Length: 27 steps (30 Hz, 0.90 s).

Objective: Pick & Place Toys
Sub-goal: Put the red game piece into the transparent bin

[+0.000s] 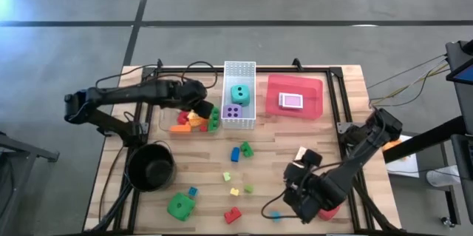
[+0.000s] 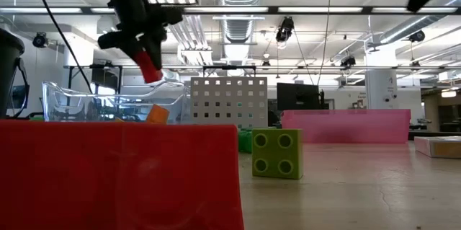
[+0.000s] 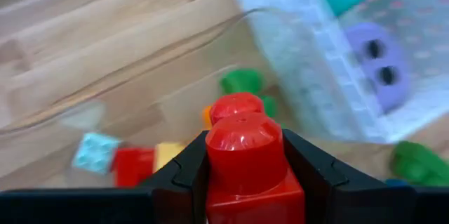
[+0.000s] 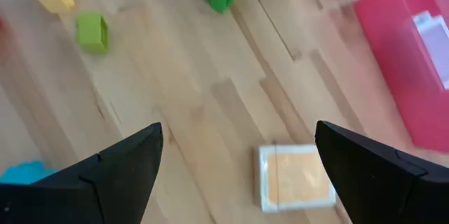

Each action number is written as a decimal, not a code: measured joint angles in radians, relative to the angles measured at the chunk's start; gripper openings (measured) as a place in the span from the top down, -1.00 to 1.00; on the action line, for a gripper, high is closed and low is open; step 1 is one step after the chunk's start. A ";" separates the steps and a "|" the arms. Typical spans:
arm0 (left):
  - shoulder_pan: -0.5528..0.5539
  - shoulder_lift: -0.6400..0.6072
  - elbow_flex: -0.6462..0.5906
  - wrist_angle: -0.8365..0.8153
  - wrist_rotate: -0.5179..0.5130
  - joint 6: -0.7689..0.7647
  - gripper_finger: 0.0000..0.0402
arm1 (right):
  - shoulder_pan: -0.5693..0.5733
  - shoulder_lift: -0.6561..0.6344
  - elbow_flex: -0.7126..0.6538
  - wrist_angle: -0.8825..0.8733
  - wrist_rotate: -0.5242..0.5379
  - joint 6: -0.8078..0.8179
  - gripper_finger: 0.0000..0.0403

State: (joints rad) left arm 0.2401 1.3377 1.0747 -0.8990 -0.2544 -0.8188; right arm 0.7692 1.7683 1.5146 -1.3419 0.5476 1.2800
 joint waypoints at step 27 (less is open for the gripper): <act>0.049 0.267 0.012 -0.131 0.042 0.037 0.33 | 0.138 0.000 -0.098 0.039 -0.007 0.259 -0.82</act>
State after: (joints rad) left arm 0.2890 1.6043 1.0870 -1.0300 -0.2119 -0.7818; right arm 0.9073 1.7683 1.4170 -1.3033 0.5404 1.5392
